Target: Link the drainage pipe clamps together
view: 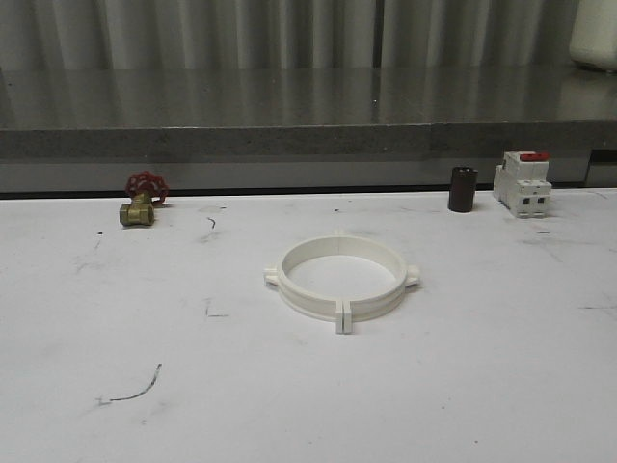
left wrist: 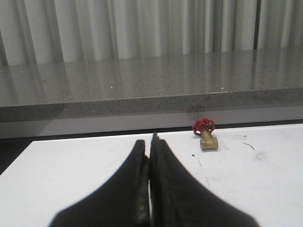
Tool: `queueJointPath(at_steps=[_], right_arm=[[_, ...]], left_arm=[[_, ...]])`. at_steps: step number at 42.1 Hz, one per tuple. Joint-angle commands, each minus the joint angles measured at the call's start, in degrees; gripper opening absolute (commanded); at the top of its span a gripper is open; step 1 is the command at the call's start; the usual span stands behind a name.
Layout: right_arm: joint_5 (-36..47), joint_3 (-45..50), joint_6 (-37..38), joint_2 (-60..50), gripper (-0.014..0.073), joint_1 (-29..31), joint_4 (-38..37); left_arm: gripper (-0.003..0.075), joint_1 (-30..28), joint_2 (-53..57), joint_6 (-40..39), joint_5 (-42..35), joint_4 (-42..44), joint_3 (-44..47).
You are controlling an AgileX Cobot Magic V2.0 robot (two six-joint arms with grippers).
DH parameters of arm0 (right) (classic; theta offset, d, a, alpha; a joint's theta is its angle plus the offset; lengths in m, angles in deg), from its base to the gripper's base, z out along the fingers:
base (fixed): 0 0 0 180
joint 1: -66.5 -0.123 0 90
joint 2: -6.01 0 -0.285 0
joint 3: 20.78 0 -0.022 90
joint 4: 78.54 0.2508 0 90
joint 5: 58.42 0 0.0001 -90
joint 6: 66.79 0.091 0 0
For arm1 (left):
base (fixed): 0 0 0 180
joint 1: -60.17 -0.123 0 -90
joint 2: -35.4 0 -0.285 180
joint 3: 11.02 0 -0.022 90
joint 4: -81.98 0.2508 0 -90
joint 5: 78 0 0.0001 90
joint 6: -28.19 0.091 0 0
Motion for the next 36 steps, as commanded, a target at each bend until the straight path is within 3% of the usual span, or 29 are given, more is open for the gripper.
queueJointPath(at_steps=[1,6,36], right_arm=[[5.9,-0.2,-1.5,-1.0,-0.0116,0.3,1.2],[6.0,-0.2,-4.4,-1.0,-0.0116,0.3,4.5],[6.2,-0.2,-4.8,-1.0,-0.0116,0.3,4.5]], left_arm=[[-0.002,0.3,0.6,-0.1,-5.1,-0.6,1.3],[-0.002,0.3,0.6,-0.1,-5.1,-0.6,1.3],[-0.002,0.3,0.6,-0.1,-5.1,-0.6,1.3]])
